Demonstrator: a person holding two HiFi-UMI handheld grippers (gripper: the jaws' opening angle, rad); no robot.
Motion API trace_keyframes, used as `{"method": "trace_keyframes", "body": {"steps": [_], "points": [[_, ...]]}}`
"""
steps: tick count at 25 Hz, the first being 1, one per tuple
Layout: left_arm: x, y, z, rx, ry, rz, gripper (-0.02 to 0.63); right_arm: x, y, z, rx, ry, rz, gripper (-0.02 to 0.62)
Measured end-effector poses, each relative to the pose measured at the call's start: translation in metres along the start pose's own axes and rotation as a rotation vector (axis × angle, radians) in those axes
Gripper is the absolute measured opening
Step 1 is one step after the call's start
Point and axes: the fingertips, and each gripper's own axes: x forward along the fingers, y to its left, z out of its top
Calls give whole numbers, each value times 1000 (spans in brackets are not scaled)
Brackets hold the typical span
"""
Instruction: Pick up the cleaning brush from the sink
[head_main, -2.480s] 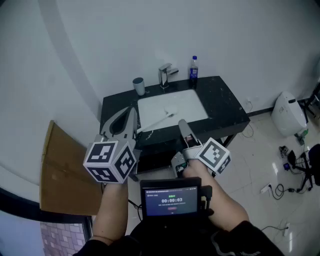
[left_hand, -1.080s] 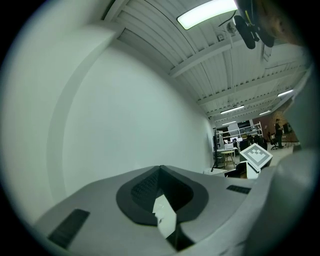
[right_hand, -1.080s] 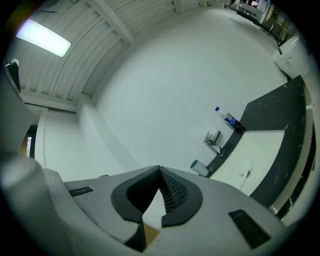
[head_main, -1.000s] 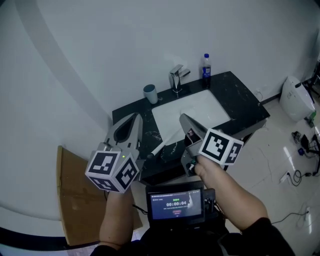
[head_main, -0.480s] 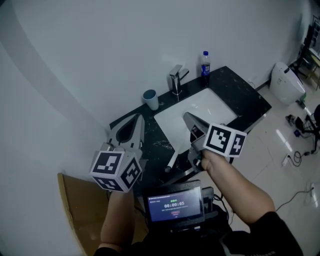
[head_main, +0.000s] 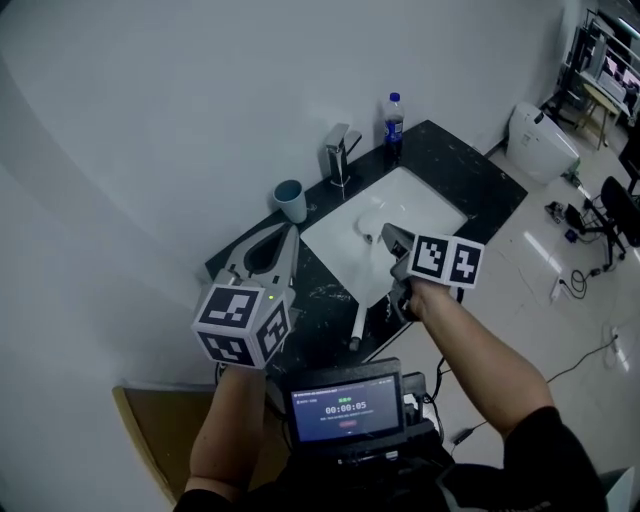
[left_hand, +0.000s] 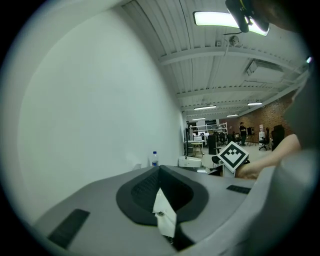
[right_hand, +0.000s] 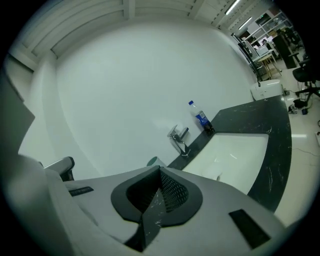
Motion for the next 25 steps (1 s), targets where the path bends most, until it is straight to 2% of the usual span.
{"method": "trace_keyframes", "body": {"steps": [3, 4, 5, 10, 11, 12, 16, 19, 25], "points": [[17, 6, -9, 6, 31, -18, 2, 21, -15, -8, -3, 64, -14, 3], [23, 11, -14, 4, 43, -21, 2, 29, -20, -10, 2, 85, -22, 56], [28, 16, -20, 0, 57, -22, 2, 36, -24, -14, 11, 105, -35, 63], [50, 44, -49, -35, 122, -49, 2, 68, -45, -41, 21, 226, -146, 65], [57, 51, -56, -43, 130, -56, 2, 77, -48, -46, 30, 255, -156, 138], [64, 58, -64, -52, 141, -62, 2, 86, -51, -53, 43, 282, -169, 172], [93, 90, -113, -70, 233, -95, 2, 116, -75, -91, 80, 376, -304, 172], [112, 107, -148, -74, 305, -130, 3, 134, -89, -117, 116, 448, -366, 172], [145, 123, -219, -83, 460, -177, 9, 160, -120, -155, 122, 591, -501, 172]]}}
